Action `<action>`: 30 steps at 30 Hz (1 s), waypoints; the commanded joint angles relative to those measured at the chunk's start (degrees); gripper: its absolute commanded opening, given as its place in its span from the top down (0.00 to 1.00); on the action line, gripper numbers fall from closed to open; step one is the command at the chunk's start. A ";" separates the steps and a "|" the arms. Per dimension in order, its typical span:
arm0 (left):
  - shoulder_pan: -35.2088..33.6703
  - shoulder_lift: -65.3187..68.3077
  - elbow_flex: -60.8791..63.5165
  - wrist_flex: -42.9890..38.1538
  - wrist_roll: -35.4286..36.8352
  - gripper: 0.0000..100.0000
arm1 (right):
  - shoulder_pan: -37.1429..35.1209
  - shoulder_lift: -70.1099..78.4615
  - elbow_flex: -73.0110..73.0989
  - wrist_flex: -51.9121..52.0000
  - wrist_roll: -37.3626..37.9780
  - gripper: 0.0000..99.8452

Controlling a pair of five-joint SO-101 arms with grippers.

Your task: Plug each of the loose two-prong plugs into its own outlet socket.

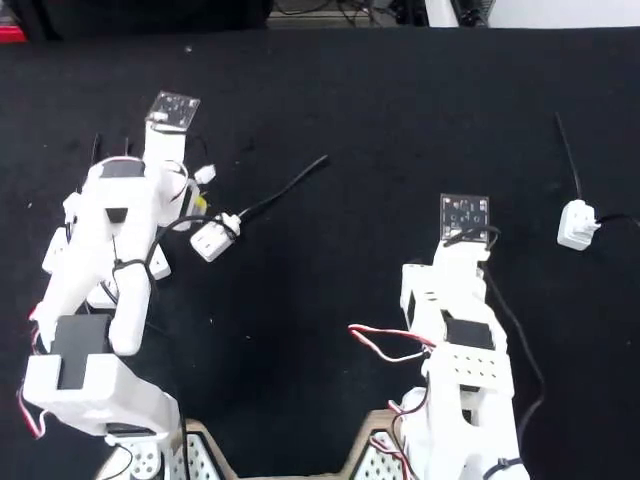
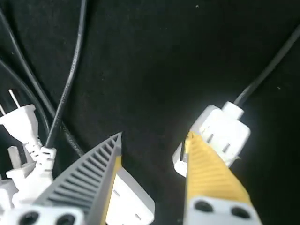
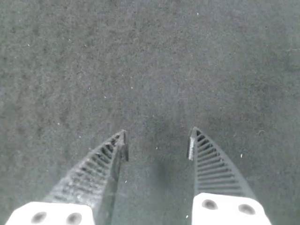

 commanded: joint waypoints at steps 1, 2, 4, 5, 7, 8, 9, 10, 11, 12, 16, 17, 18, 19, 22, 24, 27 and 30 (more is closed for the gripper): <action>-1.89 -0.62 2.07 -4.92 0.88 0.78 | -0.70 -1.45 -0.48 -1.32 0.00 0.80; -1.98 -0.62 2.42 -4.75 0.79 0.78 | -0.70 -1.45 -0.48 -1.32 0.00 0.80; -1.54 -0.62 4.00 -4.48 0.97 0.78 | -0.70 -1.45 -0.48 -1.32 0.00 0.80; -0.48 -0.70 5.14 -4.31 1.05 0.78 | -0.70 -1.45 -0.48 -1.32 0.00 0.80; 2.51 -1.32 7.60 -2.11 1.14 0.78 | -0.62 -1.45 -0.48 -1.41 0.00 0.80; 4.44 -1.32 8.48 -0.88 1.67 0.78 | -0.53 -1.45 -0.48 -1.41 0.00 0.80; 6.46 -1.32 9.45 -0.26 3.16 0.78 | -0.53 -1.45 -0.48 -1.49 0.00 0.80; 8.31 -1.23 10.15 -0.09 4.92 0.78 | -0.53 -1.45 -0.48 -1.49 0.00 0.80; 9.89 -1.23 10.68 0.09 6.68 0.78 | -0.53 -1.45 -0.40 -1.49 0.00 0.80; 11.38 -1.32 11.03 0.18 8.53 0.78 | -0.53 -1.45 -0.40 -1.58 0.00 0.80; 17.19 -1.41 10.77 2.99 14.86 0.78 | -0.62 -1.45 -0.40 -1.58 0.00 0.80; 18.59 -1.41 10.59 3.60 16.09 0.78 | -0.62 -1.45 -0.40 -1.58 0.00 0.80; 19.91 -1.41 10.33 4.22 16.88 0.78 | -0.62 -1.45 -0.40 -1.58 0.00 0.80; 20.97 -1.41 9.71 5.36 17.32 0.78 | -0.62 -1.45 -0.40 -1.58 0.00 0.80; 22.11 -1.41 5.23 10.64 17.49 0.78 | -0.62 -1.45 -0.40 -1.58 0.00 0.80; 21.58 -1.41 0.13 16.62 17.32 0.78 | -0.62 -1.45 -0.40 -1.58 0.00 0.80; 19.56 -1.14 -8.31 24.79 17.49 0.78 | -0.62 -1.45 -0.40 -1.58 0.00 0.80; 19.47 -0.70 -12.26 25.32 17.67 0.78 | -0.70 -1.45 -0.48 -1.58 0.00 0.80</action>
